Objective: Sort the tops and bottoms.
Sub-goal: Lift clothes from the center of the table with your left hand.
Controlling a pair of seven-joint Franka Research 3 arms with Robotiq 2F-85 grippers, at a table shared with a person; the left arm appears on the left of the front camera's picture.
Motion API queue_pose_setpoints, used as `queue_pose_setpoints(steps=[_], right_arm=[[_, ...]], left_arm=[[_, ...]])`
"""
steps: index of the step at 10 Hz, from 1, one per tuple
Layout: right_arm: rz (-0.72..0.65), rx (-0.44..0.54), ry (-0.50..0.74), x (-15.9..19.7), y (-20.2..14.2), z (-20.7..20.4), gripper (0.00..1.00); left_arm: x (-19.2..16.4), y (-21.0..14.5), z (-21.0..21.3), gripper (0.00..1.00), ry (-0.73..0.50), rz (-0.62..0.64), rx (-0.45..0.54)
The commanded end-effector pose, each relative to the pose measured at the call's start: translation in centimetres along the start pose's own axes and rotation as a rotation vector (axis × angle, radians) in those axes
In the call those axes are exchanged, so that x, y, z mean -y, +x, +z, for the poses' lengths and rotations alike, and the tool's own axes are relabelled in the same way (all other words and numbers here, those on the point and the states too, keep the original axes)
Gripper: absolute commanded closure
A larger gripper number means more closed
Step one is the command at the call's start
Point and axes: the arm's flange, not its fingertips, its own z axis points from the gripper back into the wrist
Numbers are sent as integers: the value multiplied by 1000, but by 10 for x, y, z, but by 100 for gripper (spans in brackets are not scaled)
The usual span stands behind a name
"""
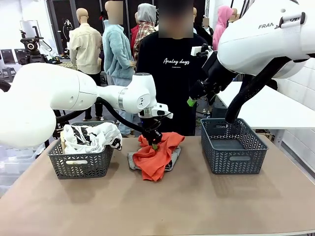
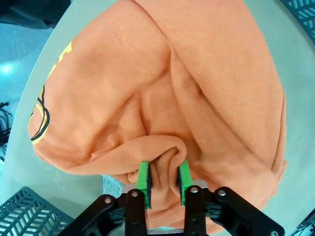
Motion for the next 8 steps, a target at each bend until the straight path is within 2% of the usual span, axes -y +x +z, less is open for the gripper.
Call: queue_pose_setpoints(steps=[1, 4, 8], right_arm=[[-4, -9, 2, 0, -5, -1, 0], [-4, -9, 2, 0, -5, -1, 0], [-4, -9, 2, 0, -5, -1, 0]], left_arm=[[-4, 5, 3, 100, -3, 4, -13], [-12, 3, 23, 100, -36, 66, 21], [-12, 6, 128, 100, 61, 28, 190]])
